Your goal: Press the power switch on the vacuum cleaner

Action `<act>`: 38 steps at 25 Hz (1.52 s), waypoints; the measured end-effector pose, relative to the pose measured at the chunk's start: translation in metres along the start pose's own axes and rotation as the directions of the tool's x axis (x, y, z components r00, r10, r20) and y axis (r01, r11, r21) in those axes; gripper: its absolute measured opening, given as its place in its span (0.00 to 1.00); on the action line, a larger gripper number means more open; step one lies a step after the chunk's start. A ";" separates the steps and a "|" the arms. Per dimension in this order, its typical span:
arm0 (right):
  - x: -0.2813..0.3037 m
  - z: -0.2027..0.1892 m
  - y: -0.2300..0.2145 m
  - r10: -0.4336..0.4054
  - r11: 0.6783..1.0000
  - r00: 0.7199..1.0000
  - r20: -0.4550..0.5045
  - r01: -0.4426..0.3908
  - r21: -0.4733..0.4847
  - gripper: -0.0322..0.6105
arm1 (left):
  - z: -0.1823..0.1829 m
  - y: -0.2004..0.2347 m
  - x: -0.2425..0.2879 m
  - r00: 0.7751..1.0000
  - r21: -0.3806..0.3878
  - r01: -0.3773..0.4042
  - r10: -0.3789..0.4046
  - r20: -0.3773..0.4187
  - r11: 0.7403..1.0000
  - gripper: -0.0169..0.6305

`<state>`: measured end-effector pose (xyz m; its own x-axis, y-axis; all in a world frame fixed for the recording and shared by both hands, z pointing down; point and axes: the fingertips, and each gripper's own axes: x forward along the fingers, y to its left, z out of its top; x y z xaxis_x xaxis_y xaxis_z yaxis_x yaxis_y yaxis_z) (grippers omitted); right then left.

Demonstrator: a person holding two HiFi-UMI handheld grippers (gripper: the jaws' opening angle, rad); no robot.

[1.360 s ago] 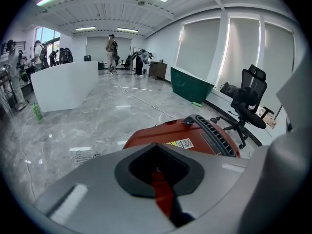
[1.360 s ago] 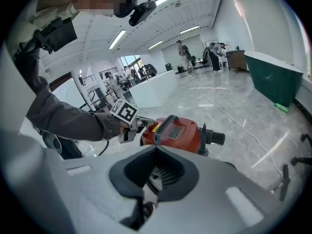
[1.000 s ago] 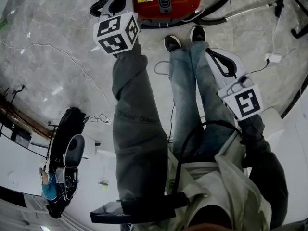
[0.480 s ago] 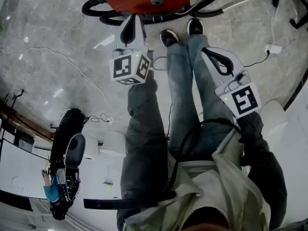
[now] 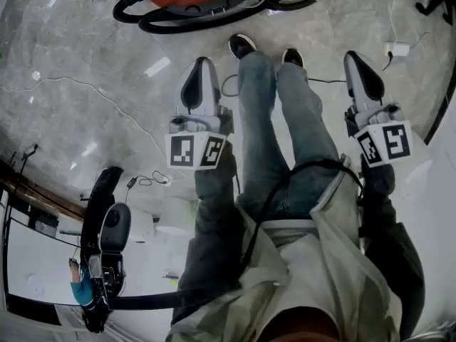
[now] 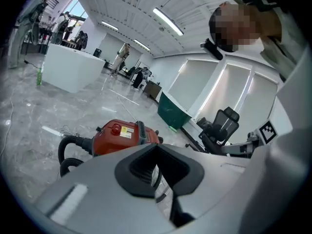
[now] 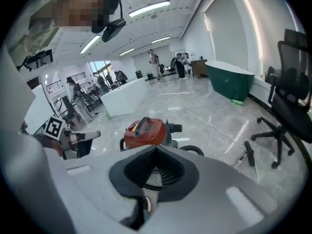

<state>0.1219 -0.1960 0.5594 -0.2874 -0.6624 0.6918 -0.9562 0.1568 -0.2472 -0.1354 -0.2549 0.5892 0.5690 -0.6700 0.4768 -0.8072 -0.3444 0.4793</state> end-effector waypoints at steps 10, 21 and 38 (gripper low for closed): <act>-0.076 -0.025 0.009 0.074 0.997 0.993 0.087 -0.071 -0.040 0.05 | 0.008 -0.080 -0.060 0.996 0.081 0.020 -0.027 0.086 0.997 0.03; -0.318 -0.052 0.095 0.471 0.867 0.855 0.218 -0.404 -0.291 0.05 | -0.010 -0.302 -0.277 0.918 0.068 -0.112 0.077 0.389 0.991 0.03; -0.488 -0.116 0.217 0.466 0.864 0.861 0.201 -0.395 -0.312 0.05 | -0.113 -0.385 -0.506 0.941 0.139 -0.107 0.055 0.334 0.985 0.03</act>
<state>0.0485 0.2461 0.2472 -0.6826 -0.6447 0.3443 -0.7298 0.6258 -0.2752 -0.0951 0.2907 0.2467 0.4385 -0.8691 0.2290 -0.8774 -0.3587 0.3186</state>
